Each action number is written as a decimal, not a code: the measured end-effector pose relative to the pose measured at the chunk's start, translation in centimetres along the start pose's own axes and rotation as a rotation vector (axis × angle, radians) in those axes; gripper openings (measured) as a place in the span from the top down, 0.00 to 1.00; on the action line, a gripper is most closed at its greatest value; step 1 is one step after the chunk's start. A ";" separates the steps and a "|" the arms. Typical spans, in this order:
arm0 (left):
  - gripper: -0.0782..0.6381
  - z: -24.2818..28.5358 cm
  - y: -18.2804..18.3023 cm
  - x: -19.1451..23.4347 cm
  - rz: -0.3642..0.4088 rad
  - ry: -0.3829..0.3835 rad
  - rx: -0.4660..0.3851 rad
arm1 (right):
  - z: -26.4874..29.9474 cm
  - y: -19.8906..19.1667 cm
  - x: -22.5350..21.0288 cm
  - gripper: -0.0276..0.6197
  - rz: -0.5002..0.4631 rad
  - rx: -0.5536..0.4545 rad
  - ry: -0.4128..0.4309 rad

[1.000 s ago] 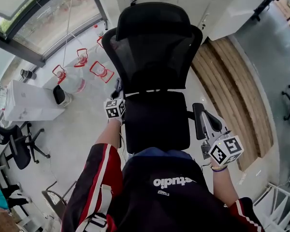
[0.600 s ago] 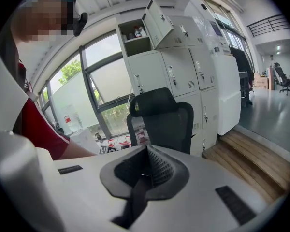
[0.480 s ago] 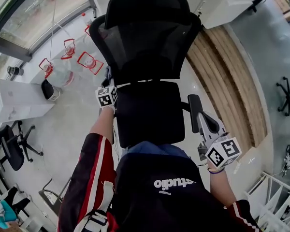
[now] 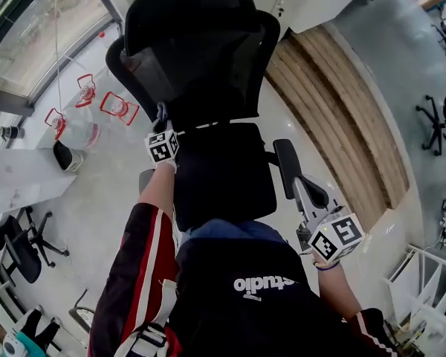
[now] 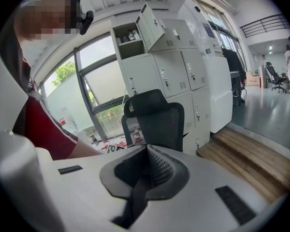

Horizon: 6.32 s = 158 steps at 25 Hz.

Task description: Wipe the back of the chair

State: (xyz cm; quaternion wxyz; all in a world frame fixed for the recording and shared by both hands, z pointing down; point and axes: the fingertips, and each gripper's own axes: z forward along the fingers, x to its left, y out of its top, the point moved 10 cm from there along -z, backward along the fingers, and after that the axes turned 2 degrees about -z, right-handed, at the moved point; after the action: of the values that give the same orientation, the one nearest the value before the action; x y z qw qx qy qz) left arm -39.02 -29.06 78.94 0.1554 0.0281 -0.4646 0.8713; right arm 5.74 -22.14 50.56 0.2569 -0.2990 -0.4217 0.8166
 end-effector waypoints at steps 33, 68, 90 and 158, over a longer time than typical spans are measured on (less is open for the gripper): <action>0.81 11.1 0.4 -32.5 0.170 -0.441 0.041 | -10.9 -4.8 -11.9 0.94 0.193 -0.064 -0.282; 0.81 -37.5 15.9 -12.0 0.130 -0.294 -0.409 | 1.2 8.7 9.0 0.94 -0.204 -0.178 0.317; 0.81 -49.7 10.3 -14.4 0.109 -0.434 -0.486 | -8.1 1.9 15.8 0.94 -0.221 -0.134 0.297; 0.81 -88.2 -17.4 -26.1 0.225 -0.457 -0.515 | -50.8 -24.3 28.5 0.94 -0.238 -0.352 0.060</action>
State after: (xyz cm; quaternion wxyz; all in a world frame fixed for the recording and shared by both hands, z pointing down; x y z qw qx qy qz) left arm -0.69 45.77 37.86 -0.0473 0.1306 -0.6919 0.7085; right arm 25.95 36.68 39.67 0.3078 -0.3115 -0.5825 0.6848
